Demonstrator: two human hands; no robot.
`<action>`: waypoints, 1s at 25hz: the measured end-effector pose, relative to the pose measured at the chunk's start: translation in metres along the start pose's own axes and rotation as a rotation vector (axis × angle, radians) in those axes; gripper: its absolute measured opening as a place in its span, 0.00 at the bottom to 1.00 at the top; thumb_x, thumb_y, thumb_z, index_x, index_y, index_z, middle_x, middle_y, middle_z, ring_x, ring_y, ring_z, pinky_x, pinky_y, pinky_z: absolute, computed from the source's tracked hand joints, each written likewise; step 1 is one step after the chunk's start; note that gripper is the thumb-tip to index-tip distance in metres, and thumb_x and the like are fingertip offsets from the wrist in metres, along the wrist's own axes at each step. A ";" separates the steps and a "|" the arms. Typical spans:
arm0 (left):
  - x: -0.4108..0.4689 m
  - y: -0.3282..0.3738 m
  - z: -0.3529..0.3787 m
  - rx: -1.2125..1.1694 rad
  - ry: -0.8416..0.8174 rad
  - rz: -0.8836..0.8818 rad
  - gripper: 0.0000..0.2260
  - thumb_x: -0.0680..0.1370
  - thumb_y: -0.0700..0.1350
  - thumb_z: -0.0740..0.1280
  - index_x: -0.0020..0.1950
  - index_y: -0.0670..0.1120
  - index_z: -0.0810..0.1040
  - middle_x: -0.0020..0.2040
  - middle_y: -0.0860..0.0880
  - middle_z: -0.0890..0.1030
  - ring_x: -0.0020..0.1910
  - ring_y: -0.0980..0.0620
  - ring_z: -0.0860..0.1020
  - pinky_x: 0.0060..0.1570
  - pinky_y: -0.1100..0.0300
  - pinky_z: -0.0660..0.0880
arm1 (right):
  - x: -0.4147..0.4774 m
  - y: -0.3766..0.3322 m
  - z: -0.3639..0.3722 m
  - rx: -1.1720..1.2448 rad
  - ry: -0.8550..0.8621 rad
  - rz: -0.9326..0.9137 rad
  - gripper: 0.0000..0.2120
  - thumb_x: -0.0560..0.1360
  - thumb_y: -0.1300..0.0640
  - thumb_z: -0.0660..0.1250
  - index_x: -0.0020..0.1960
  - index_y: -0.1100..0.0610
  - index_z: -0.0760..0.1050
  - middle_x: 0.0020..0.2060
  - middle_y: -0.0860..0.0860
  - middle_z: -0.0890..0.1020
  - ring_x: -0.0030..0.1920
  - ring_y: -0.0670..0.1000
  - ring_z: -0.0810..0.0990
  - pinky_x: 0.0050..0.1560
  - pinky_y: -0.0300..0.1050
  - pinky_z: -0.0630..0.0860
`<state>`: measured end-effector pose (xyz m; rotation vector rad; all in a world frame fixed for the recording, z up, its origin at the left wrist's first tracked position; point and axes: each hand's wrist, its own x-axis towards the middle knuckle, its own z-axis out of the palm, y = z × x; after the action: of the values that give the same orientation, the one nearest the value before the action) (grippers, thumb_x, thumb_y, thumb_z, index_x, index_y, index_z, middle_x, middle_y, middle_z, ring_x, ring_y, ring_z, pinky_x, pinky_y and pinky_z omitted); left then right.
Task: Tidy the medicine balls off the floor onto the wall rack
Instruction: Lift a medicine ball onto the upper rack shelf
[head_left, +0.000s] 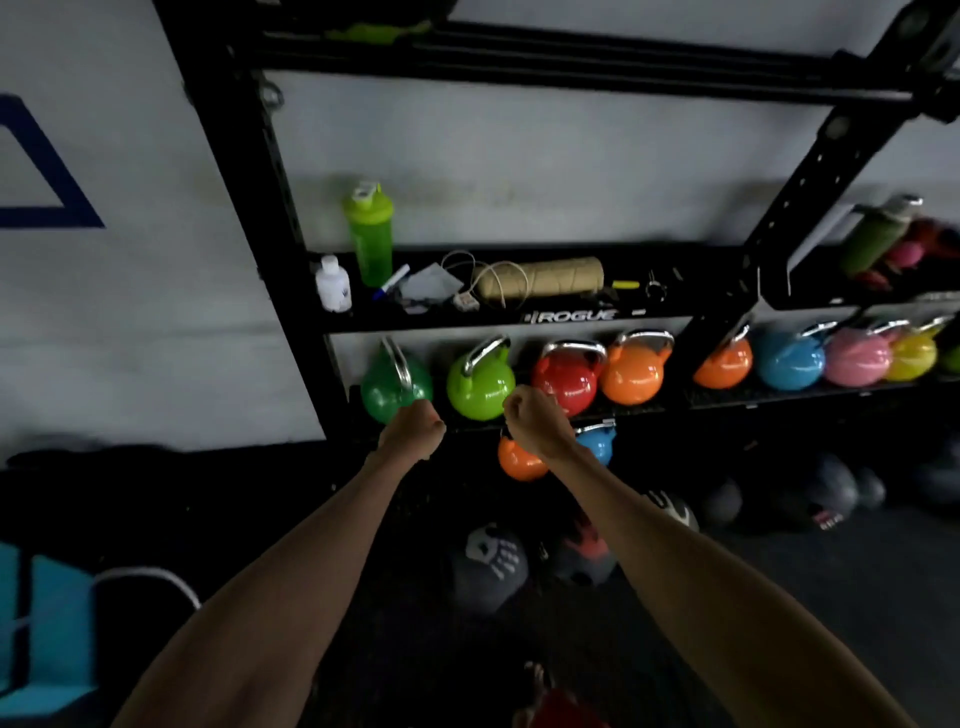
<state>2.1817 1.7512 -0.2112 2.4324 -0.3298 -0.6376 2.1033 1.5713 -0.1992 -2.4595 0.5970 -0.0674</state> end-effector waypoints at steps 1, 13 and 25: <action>-0.004 -0.006 0.008 -0.003 -0.044 -0.016 0.10 0.72 0.45 0.59 0.42 0.41 0.77 0.42 0.38 0.84 0.42 0.39 0.85 0.46 0.44 0.83 | -0.007 0.007 0.006 -0.002 -0.029 0.034 0.13 0.75 0.51 0.58 0.48 0.56 0.79 0.49 0.58 0.84 0.52 0.63 0.82 0.49 0.51 0.77; 0.021 -0.053 0.214 -0.074 -0.258 -0.295 0.11 0.83 0.45 0.58 0.54 0.40 0.77 0.45 0.41 0.83 0.39 0.46 0.84 0.43 0.46 0.83 | -0.017 0.212 0.124 -0.091 -0.624 0.258 0.09 0.73 0.53 0.57 0.38 0.56 0.70 0.36 0.54 0.78 0.40 0.58 0.80 0.39 0.51 0.75; 0.187 -0.250 0.419 -0.259 -0.129 -0.637 0.10 0.84 0.43 0.60 0.58 0.39 0.77 0.49 0.37 0.82 0.44 0.43 0.84 0.43 0.49 0.83 | 0.039 0.449 0.376 0.277 -0.611 0.916 0.13 0.82 0.54 0.59 0.60 0.60 0.76 0.49 0.62 0.83 0.48 0.61 0.84 0.51 0.62 0.82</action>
<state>2.1478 1.6764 -0.7273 2.2298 0.4760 -1.0333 2.0270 1.4369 -0.7654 -1.6105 1.2397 0.8590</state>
